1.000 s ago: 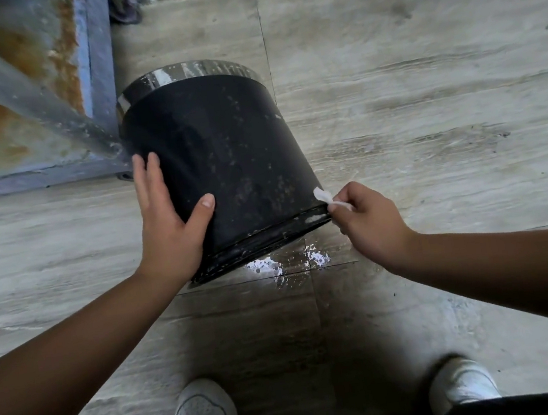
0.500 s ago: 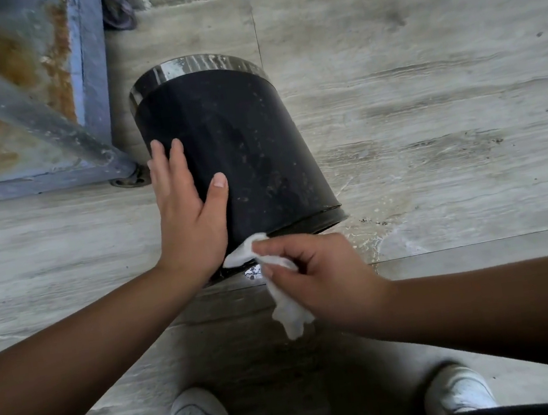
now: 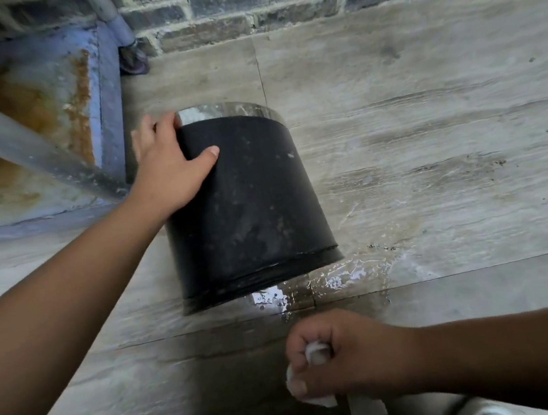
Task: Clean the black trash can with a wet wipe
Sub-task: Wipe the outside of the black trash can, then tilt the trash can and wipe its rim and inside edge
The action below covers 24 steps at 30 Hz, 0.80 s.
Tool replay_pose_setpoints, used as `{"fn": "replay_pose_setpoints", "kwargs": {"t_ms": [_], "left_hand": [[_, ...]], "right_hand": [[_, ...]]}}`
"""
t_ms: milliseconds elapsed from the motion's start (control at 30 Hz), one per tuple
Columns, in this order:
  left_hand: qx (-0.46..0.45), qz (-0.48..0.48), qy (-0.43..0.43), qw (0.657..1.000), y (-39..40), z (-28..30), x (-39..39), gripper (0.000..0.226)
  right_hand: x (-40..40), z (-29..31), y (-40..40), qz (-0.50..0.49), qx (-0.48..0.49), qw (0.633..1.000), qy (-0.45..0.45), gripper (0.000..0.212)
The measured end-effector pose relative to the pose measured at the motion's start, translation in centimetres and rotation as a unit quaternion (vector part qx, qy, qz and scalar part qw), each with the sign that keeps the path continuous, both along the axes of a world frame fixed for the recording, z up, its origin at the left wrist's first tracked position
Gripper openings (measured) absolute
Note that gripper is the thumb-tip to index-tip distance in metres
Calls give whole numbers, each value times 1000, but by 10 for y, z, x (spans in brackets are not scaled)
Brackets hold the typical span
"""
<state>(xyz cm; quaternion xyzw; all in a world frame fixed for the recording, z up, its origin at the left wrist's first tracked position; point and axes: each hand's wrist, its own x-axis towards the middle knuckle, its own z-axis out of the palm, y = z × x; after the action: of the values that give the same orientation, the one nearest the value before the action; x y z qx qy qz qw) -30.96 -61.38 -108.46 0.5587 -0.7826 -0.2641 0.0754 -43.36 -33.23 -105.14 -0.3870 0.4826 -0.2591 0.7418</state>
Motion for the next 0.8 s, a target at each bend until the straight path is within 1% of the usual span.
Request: {"fn": "replay_pose_setpoints", "kwargs": {"t_ms": [100, 200, 267, 333, 433, 500, 567, 600, 700, 733, 800], "left_hand": [[44, -78, -79, 993, -35, 0, -4, 96], [96, -117, -119, 981, -58, 2, -5, 94], [105, -129, -124, 978, -67, 5, -5, 77], [98, -150, -144, 973, -72, 10, -8, 59], [114, -204, -210, 949, -68, 28, -15, 53], [136, -247, -236, 930, -59, 39, -15, 47], [142, -272, -231, 923, -42, 49, -13, 41], [138, -275, -217, 927, -31, 53, -12, 40], [116, -267, -139, 947, 3, 70, -15, 40], [103, -268, -127, 949, 12, 78, -16, 39], [69, -276, -127, 950, 24, 98, -18, 37]], "right_hand": [[-13, -4, 9, -44, 52, 997, -28, 30], [-24, -11, 17, -115, 109, 984, -84, 36], [-32, -13, 17, -160, 126, 973, -112, 32], [-42, -13, 10, -193, 121, 968, -106, 25], [-60, -17, -4, -254, 121, 956, -79, 28], [-70, -20, -11, -304, 139, 939, -84, 26], [-77, -24, -16, -350, 132, 924, -75, 25], [-80, -25, -17, -369, 117, 920, -64, 29], [-92, -25, -27, -420, 85, 903, -35, 51], [-98, -24, -33, -432, 75, 898, -24, 55], [-108, -21, -47, -452, 48, 891, 0, 51]]}}
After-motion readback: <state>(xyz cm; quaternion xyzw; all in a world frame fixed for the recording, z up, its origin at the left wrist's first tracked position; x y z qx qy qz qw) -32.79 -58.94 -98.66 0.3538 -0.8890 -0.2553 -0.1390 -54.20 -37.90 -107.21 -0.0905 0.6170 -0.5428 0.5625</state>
